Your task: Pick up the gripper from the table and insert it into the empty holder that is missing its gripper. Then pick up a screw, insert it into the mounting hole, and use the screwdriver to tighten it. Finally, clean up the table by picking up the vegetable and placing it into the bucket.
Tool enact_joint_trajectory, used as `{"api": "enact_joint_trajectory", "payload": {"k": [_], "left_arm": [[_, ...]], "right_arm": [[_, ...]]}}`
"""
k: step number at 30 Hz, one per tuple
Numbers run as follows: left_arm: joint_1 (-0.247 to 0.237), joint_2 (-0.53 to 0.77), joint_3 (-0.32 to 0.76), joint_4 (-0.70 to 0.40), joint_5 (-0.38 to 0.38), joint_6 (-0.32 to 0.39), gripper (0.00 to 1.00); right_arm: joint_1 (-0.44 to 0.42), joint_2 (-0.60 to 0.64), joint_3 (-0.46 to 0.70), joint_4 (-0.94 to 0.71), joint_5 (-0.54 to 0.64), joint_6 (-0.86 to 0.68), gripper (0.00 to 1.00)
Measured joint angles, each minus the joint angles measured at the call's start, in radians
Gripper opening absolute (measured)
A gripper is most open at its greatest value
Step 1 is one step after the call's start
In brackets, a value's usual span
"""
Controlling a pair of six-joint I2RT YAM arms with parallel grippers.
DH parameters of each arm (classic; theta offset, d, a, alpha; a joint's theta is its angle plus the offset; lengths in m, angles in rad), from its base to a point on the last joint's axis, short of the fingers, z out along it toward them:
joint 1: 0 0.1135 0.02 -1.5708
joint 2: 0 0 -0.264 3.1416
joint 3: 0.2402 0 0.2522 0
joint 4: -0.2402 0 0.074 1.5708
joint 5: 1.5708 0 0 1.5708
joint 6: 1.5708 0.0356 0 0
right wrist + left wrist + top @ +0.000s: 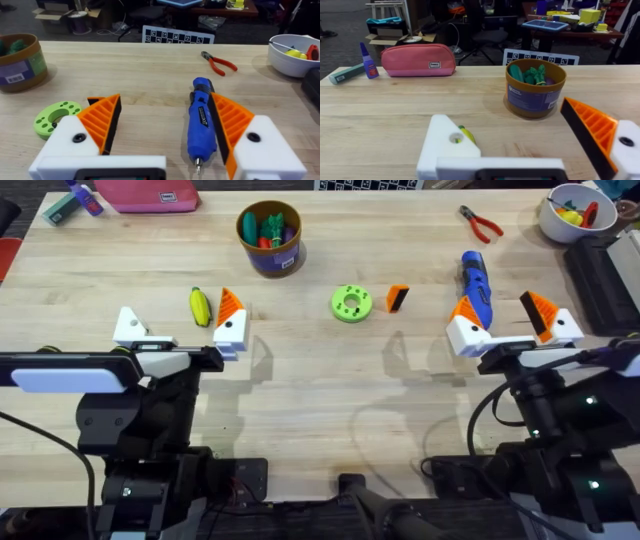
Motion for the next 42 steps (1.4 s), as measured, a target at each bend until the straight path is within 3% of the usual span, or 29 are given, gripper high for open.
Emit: {"api": "enact_joint_trajectory", "payload": {"k": [9,13,18,24,31,36,42], "left_arm": [[0.000,0.000,0.000,0.029,0.000,0.000,0.985],[0.000,0.000,0.001,0.097,-0.004,0.000,0.985],[0.000,0.008,0.073,0.069,-0.078,0.000,0.985],[0.000,0.184,0.402,-0.227,-0.154,0.000,0.985],[0.000,0.571,0.793,-0.671,-0.180,0.000,0.985],[0.000,0.823,0.979,-0.847,-0.180,-0.005,0.985],[0.000,1.065,1.102,-0.935,-0.179,-0.013,0.985]], "right_arm": [[0.000,0.000,-0.001,0.012,-0.002,0.005,0.994],[0.000,0.003,0.000,0.161,0.001,0.009,0.994],[0.000,0.012,0.058,0.144,0.004,0.011,0.994],[0.000,0.173,0.329,-0.059,0.004,0.011,0.993],[0.000,0.548,0.718,-0.491,0.004,0.011,0.993],[0.000,0.831,0.935,-0.739,0.004,0.011,0.994],[0.000,1.101,1.116,-0.903,0.004,0.011,0.994]]}}
